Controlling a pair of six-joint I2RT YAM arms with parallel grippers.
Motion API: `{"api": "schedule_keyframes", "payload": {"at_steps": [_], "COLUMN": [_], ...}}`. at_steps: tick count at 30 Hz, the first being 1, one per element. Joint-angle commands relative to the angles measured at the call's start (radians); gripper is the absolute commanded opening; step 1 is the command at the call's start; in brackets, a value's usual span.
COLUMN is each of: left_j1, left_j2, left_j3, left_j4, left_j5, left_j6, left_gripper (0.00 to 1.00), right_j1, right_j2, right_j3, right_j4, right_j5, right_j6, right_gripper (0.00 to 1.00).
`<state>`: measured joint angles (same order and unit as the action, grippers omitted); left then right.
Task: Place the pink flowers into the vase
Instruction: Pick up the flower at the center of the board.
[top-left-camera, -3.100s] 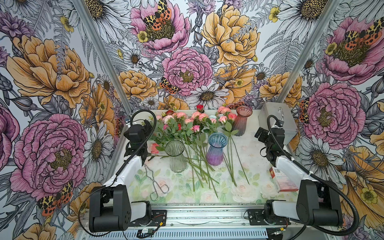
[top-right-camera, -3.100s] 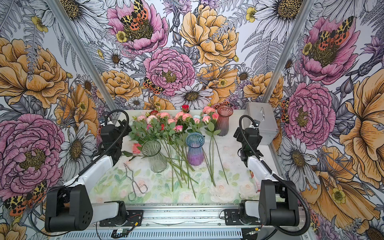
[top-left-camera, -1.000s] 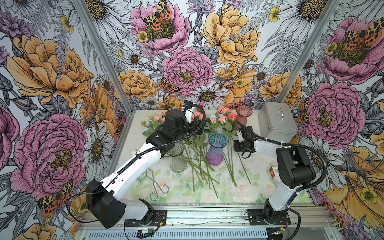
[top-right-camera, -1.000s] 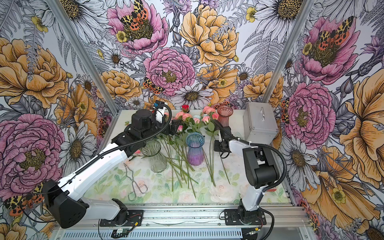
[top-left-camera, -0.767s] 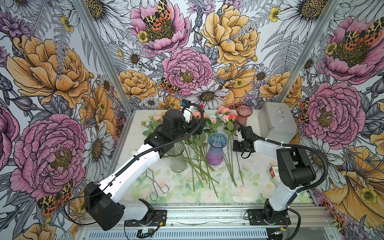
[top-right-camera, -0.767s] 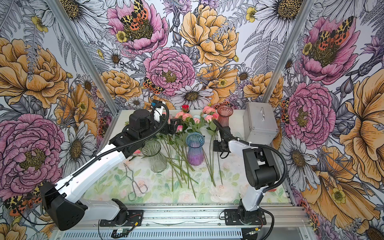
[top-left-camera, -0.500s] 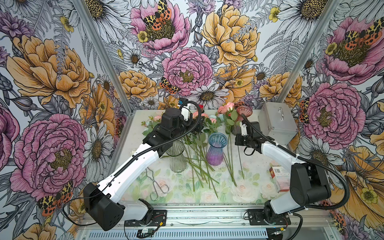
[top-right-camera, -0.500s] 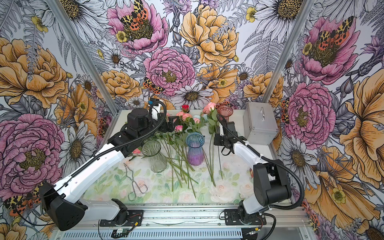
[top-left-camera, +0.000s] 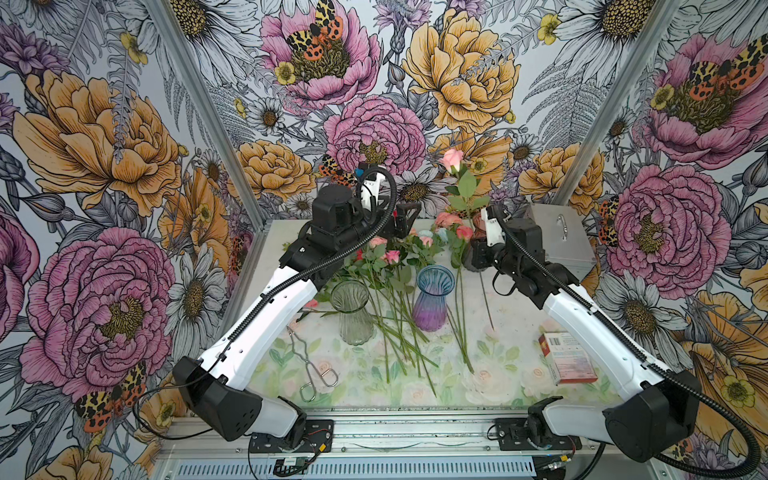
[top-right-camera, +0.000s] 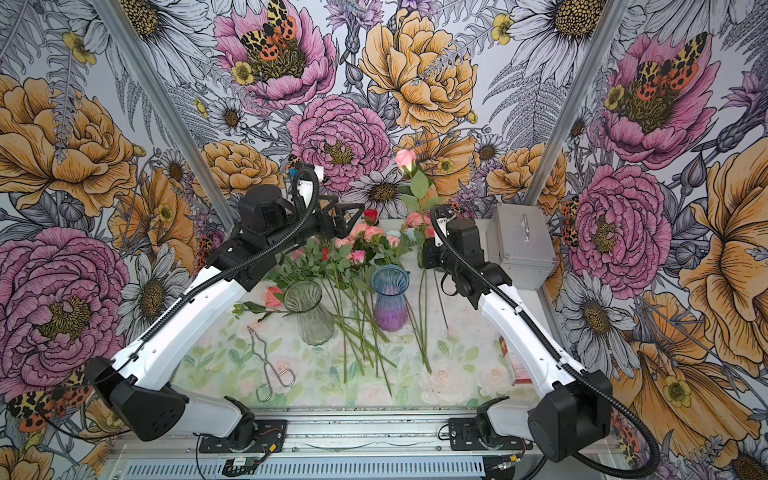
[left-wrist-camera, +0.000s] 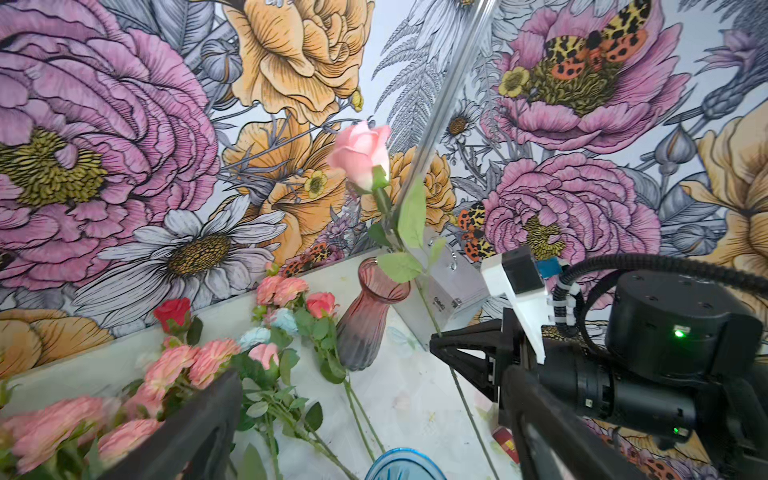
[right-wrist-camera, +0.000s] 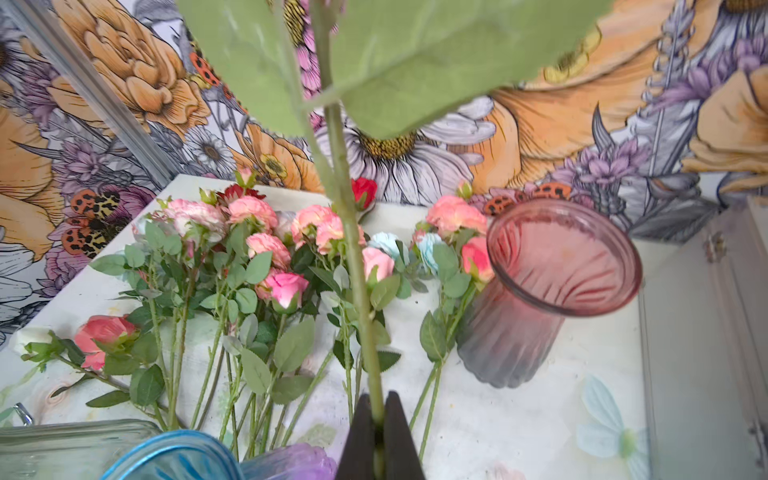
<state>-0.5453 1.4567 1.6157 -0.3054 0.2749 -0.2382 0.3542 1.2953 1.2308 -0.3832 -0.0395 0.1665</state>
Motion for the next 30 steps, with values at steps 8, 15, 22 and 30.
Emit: {"api": "schedule_keyframes", "payload": {"at_steps": [8, 15, 22, 30], "left_j1": [0.018, -0.001, -0.005, -0.007], "left_j2": [0.187, 0.202, 0.216, 0.238], "left_j3": [0.197, 0.144, 0.118, 0.126], "left_j4": [0.031, 0.182, 0.229, 0.273], "left_j5": [0.232, 0.29, 0.301, 0.274], "left_j6": [-0.111, -0.187, -0.203, -0.205], "left_gripper": [0.92, 0.87, 0.86, 0.76], "right_j1": [0.051, 0.079, 0.11, 0.134], "right_j2": [0.011, 0.056, 0.082, 0.111], "right_j3": [0.161, 0.219, 0.232, 0.248], "right_j4": [0.087, 0.138, 0.177, 0.188], "right_j5": [-0.056, -0.102, -0.128, -0.151], "right_j6": [-0.048, -0.038, -0.045, -0.041], "right_gripper": [0.0, 0.0, 0.0, 0.0]}}
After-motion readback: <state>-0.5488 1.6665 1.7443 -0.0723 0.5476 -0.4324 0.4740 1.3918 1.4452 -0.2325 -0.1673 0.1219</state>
